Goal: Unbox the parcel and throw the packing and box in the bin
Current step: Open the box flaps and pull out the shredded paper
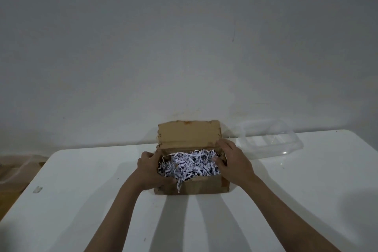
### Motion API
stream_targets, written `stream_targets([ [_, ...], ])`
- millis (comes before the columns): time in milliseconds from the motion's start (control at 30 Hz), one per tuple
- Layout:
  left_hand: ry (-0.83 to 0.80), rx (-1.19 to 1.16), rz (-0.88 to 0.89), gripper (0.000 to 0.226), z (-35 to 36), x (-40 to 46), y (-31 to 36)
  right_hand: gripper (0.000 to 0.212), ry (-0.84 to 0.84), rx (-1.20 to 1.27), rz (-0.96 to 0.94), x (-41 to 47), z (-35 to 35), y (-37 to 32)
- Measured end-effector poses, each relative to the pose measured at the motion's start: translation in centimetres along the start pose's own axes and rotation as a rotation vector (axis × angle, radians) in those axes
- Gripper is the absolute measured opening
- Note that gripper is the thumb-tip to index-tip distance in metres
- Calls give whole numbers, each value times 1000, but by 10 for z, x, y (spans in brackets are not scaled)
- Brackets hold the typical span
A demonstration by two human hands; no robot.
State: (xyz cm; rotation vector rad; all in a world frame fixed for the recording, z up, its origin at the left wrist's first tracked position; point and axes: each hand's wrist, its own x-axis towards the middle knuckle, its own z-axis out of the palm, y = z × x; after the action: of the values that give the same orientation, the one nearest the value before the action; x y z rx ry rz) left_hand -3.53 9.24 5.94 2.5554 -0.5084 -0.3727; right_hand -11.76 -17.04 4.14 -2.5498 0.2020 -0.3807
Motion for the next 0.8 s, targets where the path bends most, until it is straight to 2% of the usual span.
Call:
stream_targets([
  [100, 282, -122, 142, 59, 6, -3, 19, 35, 163, 31, -75, -2, -4, -14],
  [167, 367, -178, 187, 47, 10, -1, 33, 33, 118, 40, -103, 0, -3, -24],
  [267, 293, -158, 141, 49, 21, 8, 37, 36, -49, -79, -49, 4, 5, -35],
  [367, 185, -29, 56, 71, 28, 14, 32, 45, -167, -192, 54, 5, 11, -37],
  [433, 143, 76, 47, 80, 31, 16, 32, 51, -185, -208, 56, 7, 12, -36],
  [500, 137, 94, 54, 78, 32, 16, 35, 51, -174, -178, 50, 9, 11, -37],
  [633, 261, -28, 49, 64, 38, 12, 33, 50, -178, -150, 75, 12, 10, -41],
  [700, 263, 44, 16, 65, 43, 11, 31, 51, -206, -191, 109, 12, 11, -43],
  [800, 169, 181, -2, 72, 45, 14, 33, 56, -257, -245, 127, 14, 15, -48],
])
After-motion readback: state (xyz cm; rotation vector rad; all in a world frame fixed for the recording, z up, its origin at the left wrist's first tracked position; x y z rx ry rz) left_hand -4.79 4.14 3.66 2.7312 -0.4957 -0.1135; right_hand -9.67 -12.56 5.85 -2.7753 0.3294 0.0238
